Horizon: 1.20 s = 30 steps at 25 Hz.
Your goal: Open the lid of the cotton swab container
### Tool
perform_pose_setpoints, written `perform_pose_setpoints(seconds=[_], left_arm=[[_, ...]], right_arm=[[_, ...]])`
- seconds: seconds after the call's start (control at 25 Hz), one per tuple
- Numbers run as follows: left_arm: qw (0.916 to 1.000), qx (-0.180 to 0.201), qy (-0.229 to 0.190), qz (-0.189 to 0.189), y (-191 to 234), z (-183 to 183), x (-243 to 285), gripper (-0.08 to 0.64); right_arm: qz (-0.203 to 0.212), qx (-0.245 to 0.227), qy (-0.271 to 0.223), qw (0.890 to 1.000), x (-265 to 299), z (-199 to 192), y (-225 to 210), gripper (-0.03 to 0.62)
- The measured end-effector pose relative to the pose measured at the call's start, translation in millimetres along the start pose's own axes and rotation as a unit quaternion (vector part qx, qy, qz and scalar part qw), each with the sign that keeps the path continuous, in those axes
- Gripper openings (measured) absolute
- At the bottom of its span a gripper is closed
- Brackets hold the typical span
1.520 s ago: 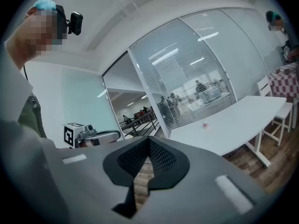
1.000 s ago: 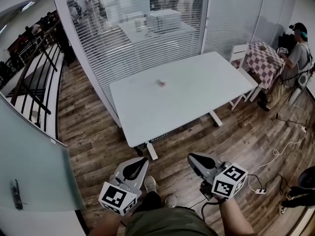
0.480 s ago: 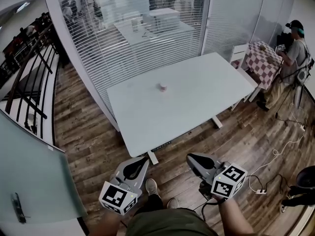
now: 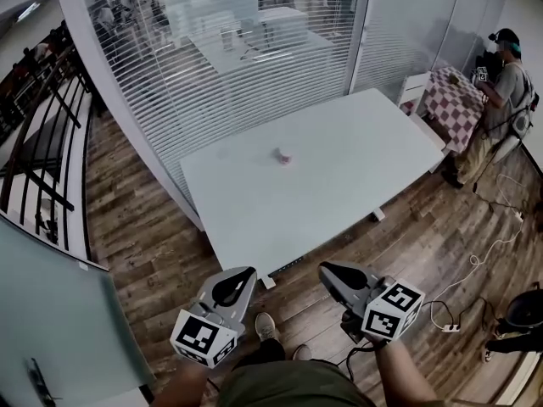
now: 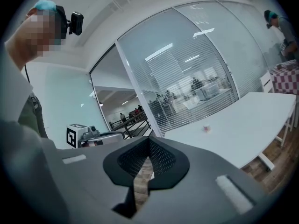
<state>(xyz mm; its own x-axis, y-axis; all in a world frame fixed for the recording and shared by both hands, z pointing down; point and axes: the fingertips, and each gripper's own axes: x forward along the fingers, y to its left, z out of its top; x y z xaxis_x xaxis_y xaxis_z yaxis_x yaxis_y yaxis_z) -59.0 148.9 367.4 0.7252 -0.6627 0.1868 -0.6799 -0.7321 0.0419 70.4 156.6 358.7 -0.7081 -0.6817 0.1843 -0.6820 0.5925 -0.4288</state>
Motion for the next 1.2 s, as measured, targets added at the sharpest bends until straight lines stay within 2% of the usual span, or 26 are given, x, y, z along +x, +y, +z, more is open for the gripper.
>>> perform_pose_setpoints(seconds=[0.24,0.6,1.2], left_arm=[[0.9998,-0.011,0.005,-0.013,32.4,-2.5,14.5,0.008],[0.9995,-0.003,0.002,-0.033,71.5,3.8,26.1,0.008],[0.9992,-0.003,0.012,-0.038,101.1,-0.1,44.0,0.008]], right_arm=[[-0.011,0.0,0.003,1.0,30.6,11.8,-7.5,0.009],[-0.031,-0.002,-0.011,0.999,63.4,27.7,-14.1,0.009],[-0.042,0.004,-0.012,0.999,88.7,36.5,-35.5,0.009]])
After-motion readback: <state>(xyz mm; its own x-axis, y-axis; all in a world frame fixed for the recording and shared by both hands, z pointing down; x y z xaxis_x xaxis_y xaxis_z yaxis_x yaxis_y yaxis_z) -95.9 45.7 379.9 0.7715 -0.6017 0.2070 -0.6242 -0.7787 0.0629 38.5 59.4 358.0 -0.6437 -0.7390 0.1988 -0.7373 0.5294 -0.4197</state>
